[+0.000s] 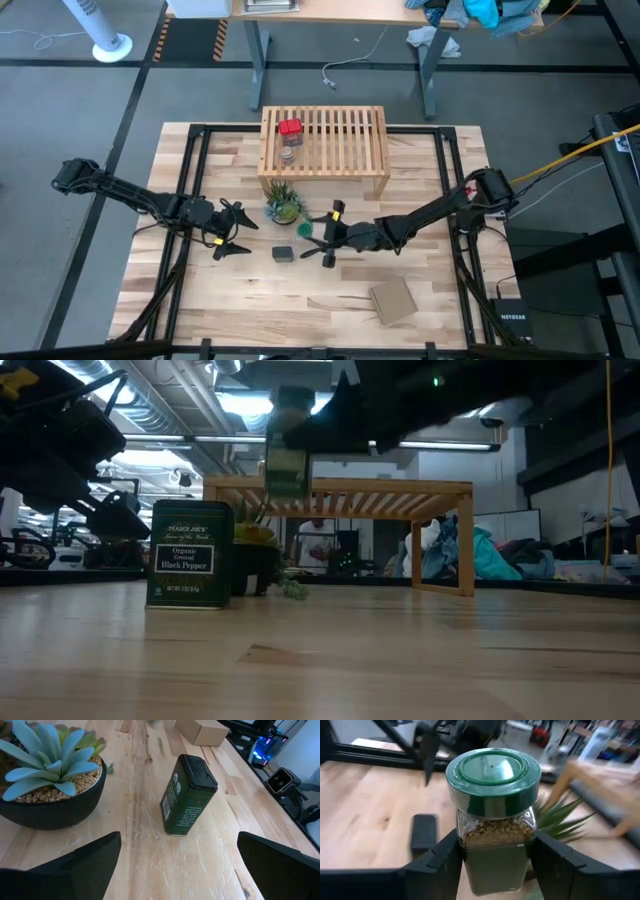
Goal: Shelf spices
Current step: Put the green seasoning bottle on the shelf
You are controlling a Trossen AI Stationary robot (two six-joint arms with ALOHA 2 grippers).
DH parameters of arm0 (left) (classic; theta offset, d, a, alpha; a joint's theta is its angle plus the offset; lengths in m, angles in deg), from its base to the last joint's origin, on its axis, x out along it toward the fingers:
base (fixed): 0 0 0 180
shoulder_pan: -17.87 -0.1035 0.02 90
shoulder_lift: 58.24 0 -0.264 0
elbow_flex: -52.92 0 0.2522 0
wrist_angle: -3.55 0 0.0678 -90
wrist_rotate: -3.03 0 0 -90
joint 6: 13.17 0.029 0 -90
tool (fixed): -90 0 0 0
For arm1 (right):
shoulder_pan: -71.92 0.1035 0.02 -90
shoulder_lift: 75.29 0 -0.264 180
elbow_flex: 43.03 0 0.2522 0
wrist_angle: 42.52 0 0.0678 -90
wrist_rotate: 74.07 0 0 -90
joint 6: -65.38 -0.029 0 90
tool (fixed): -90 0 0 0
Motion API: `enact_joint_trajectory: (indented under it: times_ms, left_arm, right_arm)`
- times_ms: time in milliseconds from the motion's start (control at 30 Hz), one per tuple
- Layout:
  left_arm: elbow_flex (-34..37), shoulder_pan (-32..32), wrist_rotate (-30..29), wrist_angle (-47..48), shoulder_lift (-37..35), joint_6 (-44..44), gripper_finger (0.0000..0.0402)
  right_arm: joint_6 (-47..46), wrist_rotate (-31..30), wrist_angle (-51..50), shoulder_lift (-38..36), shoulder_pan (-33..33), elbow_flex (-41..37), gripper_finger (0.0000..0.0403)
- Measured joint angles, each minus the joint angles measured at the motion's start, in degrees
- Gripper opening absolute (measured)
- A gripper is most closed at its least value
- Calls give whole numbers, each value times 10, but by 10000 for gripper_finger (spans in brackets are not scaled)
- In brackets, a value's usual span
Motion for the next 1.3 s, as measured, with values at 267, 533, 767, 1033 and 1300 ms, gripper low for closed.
enact_joint_trajectory:
  times_ms: [267, 533, 767, 1033, 1300]
  left_arm:
    - [0, 0, 0, 0, 0, 9, 392]
    - [0, 0, 0, 1, 0, 24, 392]
    - [0, 0, 0, 2, 0, 24, 392]
    - [0, 0, -1, 5, 0, 24, 392]
    - [0, 0, -1, 5, 0, 28, 392]
  right_arm:
    - [69, 25, -36, -76, -76, 0, 201]
    - [69, 179, -43, -124, -210, 0, 201]
    - [37, 326, -66, -129, -321, 33, 201]
    - [30, 399, -149, -129, -380, 77, 201]
    - [32, 399, -190, -125, -381, 78, 207]
